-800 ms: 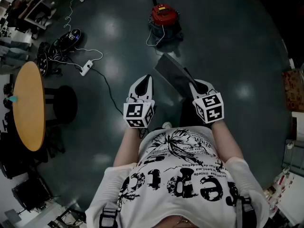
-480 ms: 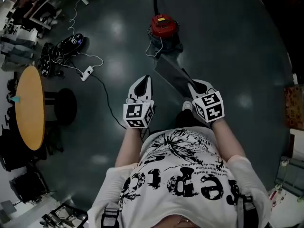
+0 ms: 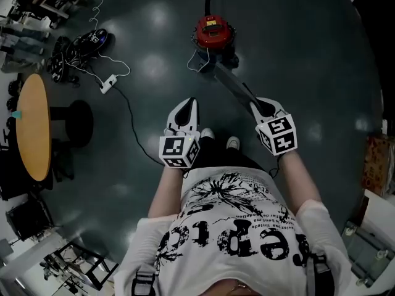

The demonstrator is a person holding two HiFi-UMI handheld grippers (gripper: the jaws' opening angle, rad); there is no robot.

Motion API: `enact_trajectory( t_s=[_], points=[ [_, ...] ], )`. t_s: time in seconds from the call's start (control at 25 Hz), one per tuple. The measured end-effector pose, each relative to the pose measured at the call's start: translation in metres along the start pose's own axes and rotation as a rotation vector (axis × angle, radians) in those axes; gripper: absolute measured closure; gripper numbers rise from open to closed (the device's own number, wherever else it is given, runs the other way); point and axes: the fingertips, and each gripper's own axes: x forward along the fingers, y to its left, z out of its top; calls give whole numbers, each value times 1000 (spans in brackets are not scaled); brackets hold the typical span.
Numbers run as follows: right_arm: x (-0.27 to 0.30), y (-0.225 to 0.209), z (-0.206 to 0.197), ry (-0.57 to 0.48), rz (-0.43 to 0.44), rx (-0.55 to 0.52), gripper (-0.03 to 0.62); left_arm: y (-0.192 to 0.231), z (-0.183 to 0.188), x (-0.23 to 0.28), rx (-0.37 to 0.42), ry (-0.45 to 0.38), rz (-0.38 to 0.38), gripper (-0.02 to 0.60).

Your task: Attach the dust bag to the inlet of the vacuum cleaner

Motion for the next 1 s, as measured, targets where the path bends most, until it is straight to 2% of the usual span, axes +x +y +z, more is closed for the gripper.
enact_trajectory(
  t_s=[0.24,0.4,0.64,0.84,1.0],
  points=[
    [83,-41,23,32,12,24,571,58,-15,77,13,50,8,578],
    [132,-68,54,55,27,29,571,90,-1,152,3,70,-28,578],
    [197,-110,98,90,57,18,571,128,39,248,20,93,-76,578],
    [240,-135,112,111,83,8,571,152,39,297,73,156,-75,578],
    [261,-143,100,136,125,-11,571,162,21,312,102,211,-15,578]
  ],
)
